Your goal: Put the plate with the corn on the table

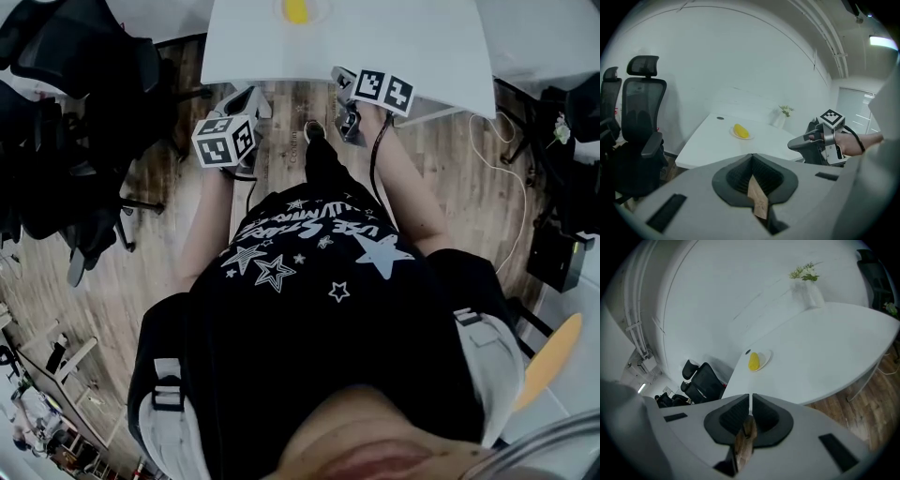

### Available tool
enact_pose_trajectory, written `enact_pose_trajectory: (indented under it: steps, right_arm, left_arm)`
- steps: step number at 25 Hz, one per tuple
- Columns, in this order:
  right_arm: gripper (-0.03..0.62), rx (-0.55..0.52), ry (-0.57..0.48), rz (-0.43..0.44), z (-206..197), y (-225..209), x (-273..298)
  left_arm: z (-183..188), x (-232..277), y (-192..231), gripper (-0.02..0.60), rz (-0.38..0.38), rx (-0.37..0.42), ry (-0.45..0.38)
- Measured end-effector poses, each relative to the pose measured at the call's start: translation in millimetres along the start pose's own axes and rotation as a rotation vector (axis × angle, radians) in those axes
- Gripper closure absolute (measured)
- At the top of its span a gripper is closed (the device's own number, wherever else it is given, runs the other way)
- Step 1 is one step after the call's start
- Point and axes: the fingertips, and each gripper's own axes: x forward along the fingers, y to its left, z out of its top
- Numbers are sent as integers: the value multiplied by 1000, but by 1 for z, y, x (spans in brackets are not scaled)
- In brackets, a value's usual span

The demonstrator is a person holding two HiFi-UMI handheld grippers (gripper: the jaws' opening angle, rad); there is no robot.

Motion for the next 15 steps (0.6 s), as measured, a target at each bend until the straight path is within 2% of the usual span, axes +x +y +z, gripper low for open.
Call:
enact_pose_trajectory:
  steps: [3, 8, 15]
  right_arm:
    - [581, 17, -14, -4, -26, 3, -19]
    - [586, 135, -42, 67, -56, 11, -53]
    - [588, 55, -51, 39, -59, 7, -88]
  left_arm:
    - [-20, -17, -9, 577, -21, -7, 12]
    - [-39, -36, -28, 577, -71, -1, 24]
    - [-35, -45, -57, 577, -110, 23, 10]
